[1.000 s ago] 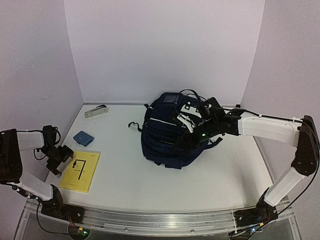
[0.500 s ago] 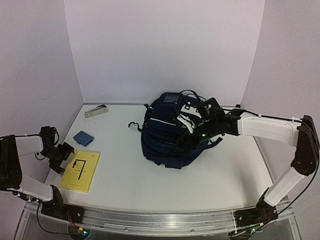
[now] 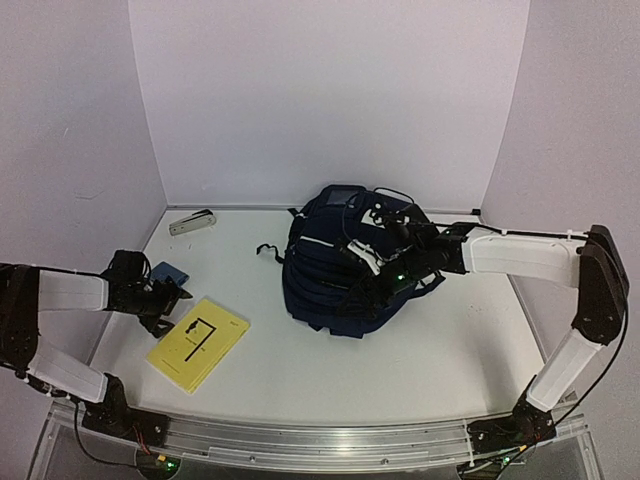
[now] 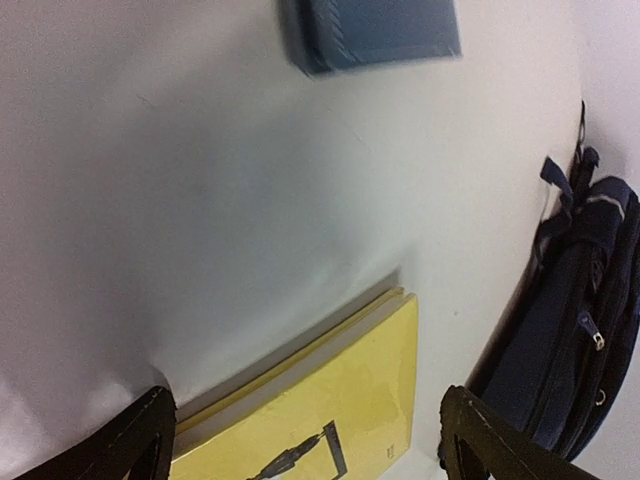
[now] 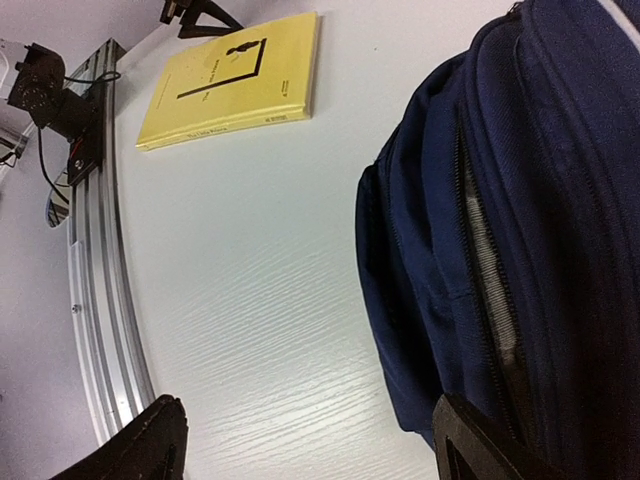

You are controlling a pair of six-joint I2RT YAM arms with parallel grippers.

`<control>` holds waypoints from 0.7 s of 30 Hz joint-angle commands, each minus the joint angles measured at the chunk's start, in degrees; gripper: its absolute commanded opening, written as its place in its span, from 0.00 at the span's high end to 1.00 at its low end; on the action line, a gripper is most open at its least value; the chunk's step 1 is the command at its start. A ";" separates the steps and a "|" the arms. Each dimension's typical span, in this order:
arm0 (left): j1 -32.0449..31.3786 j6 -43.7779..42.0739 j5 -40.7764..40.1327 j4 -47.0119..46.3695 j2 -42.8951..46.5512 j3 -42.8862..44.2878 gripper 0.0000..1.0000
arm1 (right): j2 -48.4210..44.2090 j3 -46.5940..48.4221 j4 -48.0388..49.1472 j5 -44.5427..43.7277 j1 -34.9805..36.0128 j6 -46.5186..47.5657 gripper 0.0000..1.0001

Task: Pack the student bag
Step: Move the book to the center of the board.

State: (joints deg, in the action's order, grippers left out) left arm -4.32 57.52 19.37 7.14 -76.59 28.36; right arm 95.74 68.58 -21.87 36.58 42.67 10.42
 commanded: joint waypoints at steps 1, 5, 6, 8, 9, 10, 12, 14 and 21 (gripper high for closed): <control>-6.59 8.95 1.84 -2.09 -4.63 -3.88 0.10 | 2.56 -2.42 0.71 3.53 2.84 -0.91 0.19; -9.99 12.50 1.36 -4.80 -5.83 -4.77 0.11 | 5.26 -5.20 2.40 1.95 7.41 1.67 0.24; -10.80 12.89 0.92 -4.55 -5.88 -4.59 0.11 | 6.00 -5.21 2.70 1.59 8.57 2.19 0.25; -12.53 13.15 -0.37 -3.03 -5.85 -3.94 0.10 | 8.20 -4.10 3.05 0.84 11.07 2.87 0.28; -13.22 13.22 -0.65 -2.19 -5.97 -3.64 0.10 | 9.26 -3.12 3.06 0.42 12.10 3.15 0.29; -13.65 13.29 -0.63 -1.74 -6.18 -3.42 0.10 | 10.57 -1.74 3.06 -0.30 13.35 3.37 0.30; -14.65 13.65 -0.34 -1.36 -6.51 -3.46 0.11 | 12.83 0.62 3.07 -1.47 15.06 3.79 0.31; -16.20 14.27 -0.79 -1.44 -6.63 -3.59 0.11 | 15.19 2.98 3.37 -1.80 16.29 3.61 0.32; -17.50 16.36 -1.11 -3.58 -7.33 -4.71 0.11 | 24.28 9.36 10.42 -6.18 20.21 -2.80 0.41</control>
State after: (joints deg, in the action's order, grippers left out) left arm -21.10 71.30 19.38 -5.58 -80.89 26.95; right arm 115.91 73.88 -17.18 34.43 61.32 11.66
